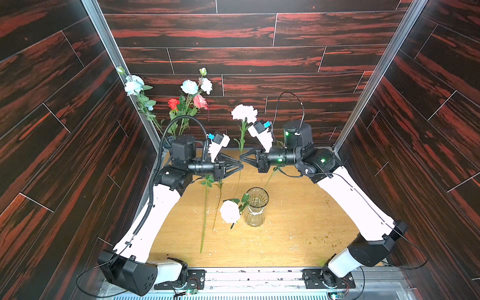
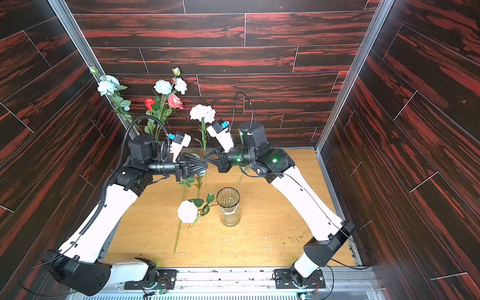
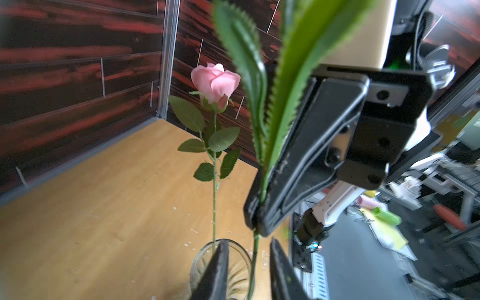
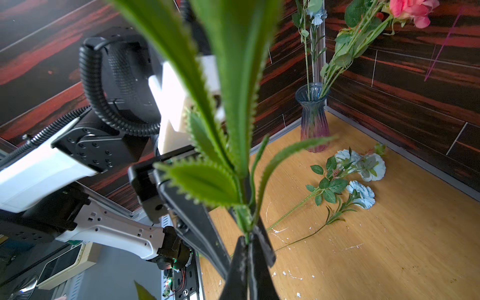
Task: Pick out blue flowers from the vase
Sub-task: Place the flower at the center of the board.
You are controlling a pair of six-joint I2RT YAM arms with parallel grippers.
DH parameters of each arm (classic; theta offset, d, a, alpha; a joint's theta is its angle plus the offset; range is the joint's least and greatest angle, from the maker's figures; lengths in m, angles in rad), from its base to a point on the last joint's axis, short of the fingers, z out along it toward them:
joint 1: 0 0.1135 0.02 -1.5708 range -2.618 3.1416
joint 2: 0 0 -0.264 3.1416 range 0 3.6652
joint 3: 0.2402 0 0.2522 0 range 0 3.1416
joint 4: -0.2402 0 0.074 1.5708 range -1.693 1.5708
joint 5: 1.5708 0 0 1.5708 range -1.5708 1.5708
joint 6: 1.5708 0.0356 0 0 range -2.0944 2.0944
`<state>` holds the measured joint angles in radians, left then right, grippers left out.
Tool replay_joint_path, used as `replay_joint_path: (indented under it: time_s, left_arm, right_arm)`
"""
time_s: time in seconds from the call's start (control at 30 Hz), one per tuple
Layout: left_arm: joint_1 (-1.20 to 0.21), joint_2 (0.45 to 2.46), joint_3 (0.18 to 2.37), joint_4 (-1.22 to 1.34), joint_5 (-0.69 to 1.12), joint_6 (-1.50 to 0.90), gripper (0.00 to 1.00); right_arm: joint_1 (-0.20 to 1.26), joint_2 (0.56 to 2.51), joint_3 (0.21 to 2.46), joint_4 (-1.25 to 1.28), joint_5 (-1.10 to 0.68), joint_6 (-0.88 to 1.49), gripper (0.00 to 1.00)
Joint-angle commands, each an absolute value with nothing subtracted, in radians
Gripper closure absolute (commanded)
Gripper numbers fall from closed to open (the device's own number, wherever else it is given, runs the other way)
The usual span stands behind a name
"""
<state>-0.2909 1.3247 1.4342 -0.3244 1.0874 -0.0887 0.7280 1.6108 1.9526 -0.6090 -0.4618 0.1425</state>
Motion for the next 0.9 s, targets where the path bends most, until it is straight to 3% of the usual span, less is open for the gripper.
replay_joint_path:
  time_s: [0.0,0.13,0.23,0.43,0.53,0.73,0.87]
  left_arm:
    - [-0.285,1.324,1.42,-0.296,1.112,-0.104,0.82]
    - [-0.285,1.321,1.415,-0.293,1.108,-0.11,0.99]
    - [-0.284,1.313,1.403,-0.279,1.073,-0.129,1.0]
    - [-0.285,1.285,1.381,-0.359,0.819,-0.166,1.0]
    - [-0.285,1.28,1.374,-0.413,0.681,-0.198,1.0]
    - [-0.285,1.2,1.362,-0.553,0.439,-0.233,1.0]
    - [-0.284,1.172,1.373,-0.651,0.364,-0.228,1.0]
  right_arm:
    - [0.727,1.6,1.934,-0.579,-0.482,0.154,1.0]
    - [0.727,1.597,1.922,-0.575,-0.481,0.155,1.0]
    - [0.729,1.59,1.911,-0.572,-0.465,0.155,0.98]
    - [0.732,1.47,1.771,-0.429,-0.409,0.193,0.58]
    - [0.734,1.396,1.693,-0.345,-0.409,0.233,0.46]
    - [0.779,1.303,1.621,-0.3,-0.377,0.248,0.3]
    - [0.872,1.229,1.56,-0.291,-0.224,0.194,0.26]
